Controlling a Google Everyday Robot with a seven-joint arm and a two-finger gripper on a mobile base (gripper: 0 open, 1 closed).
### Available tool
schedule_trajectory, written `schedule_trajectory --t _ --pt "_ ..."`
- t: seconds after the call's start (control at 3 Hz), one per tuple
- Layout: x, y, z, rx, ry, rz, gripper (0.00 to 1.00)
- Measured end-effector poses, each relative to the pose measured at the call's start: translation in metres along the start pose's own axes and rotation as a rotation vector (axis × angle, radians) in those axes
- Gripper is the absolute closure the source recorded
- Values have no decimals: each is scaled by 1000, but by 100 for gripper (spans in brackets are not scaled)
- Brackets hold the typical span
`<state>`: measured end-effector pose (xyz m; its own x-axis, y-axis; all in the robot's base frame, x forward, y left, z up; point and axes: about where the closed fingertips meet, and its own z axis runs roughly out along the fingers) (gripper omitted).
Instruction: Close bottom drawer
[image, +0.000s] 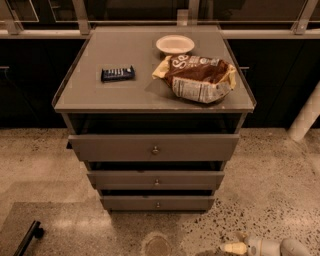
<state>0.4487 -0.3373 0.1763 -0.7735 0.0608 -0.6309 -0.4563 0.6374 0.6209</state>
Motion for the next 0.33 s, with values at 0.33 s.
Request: schedule_trajectory --t 0.33 --pt "0 0 0 0 0 0 0"
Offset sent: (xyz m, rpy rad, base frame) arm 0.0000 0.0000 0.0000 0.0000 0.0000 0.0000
